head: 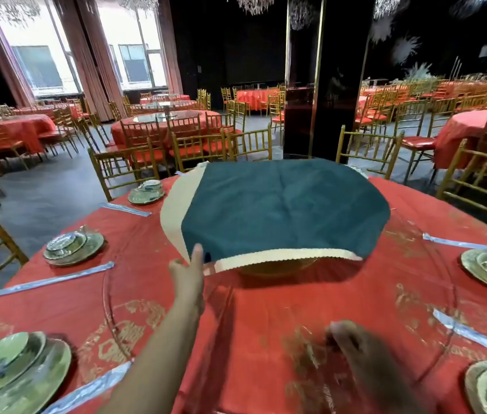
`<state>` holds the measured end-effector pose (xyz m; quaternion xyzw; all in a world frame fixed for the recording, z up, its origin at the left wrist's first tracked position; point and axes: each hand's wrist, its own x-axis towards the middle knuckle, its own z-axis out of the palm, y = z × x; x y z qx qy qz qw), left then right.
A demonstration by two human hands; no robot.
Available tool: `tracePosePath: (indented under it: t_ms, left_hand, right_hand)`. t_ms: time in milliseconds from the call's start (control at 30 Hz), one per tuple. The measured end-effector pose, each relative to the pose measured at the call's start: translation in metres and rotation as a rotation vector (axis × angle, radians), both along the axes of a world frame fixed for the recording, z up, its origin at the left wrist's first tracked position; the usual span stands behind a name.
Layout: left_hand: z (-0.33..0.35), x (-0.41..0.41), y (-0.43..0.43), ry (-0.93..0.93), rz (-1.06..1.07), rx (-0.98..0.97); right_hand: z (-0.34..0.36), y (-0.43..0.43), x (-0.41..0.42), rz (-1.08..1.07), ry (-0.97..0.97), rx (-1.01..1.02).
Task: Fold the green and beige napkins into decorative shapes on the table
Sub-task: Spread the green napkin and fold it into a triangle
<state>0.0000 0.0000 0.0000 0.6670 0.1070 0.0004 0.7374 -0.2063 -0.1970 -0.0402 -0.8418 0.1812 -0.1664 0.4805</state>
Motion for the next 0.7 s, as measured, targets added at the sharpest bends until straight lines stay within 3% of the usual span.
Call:
tracePosePath:
  t_ms: [100, 200, 333, 567, 700]
  left_hand:
    - [0.001, 0.027, -0.004, 0.033, 0.079, -0.053]
    - [-0.010, 0.036, -0.003, 0.030, 0.010, -0.104]
    - [-0.022, 0.021, 0.005, -0.080, -0.049, -0.152]
    - [-0.014, -0.099, 0.036, -0.308, -0.230, -0.264]
    - [-0.014, -0.171, 0.052, -0.265, -0.359, -0.340]
  right_hand:
    - [-0.014, -0.006, 0.020, -0.008, -0.087, 0.108]
    - [-0.017, -0.006, 0.032, 0.001, -0.164, 0.270]
    - [-0.018, -0.010, 0.036, 0.020, -0.227, 0.304]
    - [-0.027, 0.007, 0.008, 0.015, -0.283, 0.418]
    - [-0.035, 0.022, -0.024, 0.001, -0.270, 0.732]
